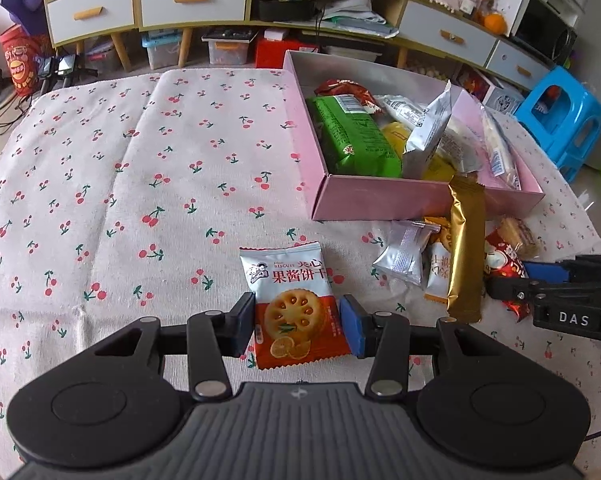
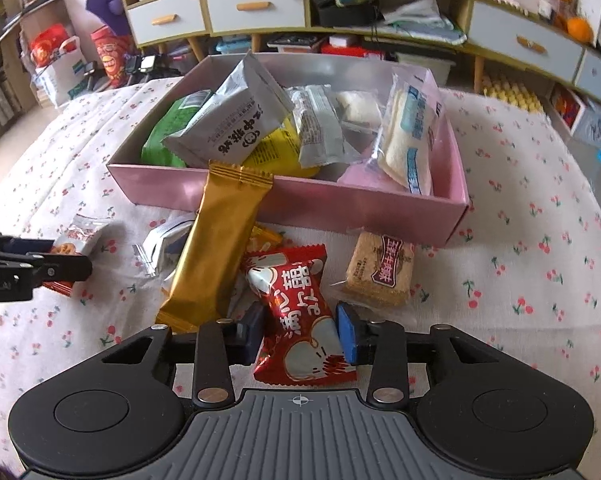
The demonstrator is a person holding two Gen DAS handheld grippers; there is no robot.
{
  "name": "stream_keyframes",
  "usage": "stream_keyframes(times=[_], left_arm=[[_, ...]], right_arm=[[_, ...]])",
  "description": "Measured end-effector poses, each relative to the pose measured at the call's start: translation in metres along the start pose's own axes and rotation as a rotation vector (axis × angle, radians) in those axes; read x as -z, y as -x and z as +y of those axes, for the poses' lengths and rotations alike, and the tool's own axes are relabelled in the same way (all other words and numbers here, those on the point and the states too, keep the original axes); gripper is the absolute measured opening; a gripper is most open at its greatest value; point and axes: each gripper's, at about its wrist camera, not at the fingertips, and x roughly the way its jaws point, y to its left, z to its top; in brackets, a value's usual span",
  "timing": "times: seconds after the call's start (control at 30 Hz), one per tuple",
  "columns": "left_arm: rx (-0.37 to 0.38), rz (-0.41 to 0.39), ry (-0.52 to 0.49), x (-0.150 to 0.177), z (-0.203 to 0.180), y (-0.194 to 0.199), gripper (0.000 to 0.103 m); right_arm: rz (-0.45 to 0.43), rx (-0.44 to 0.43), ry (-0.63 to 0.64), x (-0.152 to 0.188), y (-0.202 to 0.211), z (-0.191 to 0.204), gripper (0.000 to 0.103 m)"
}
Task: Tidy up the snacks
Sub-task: 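Carry both packets over the pink box and open both tools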
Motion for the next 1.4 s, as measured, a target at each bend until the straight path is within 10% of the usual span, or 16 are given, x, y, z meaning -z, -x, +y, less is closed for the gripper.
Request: stream_keyframes(times=[0.6, 1.4], left_arm=[[0.04, -0.015, 0.052, -0.011, -0.008, 0.014, 0.041], [0.062, -0.17, 0.153, -0.063, -0.017, 0.019, 0.041]], right_arm=[[0.03, -0.112, -0.295, -0.009, 0.041, -0.033, 0.036], [-0.203, -0.249, -0.49, -0.073, 0.013, -0.063, 0.036]])
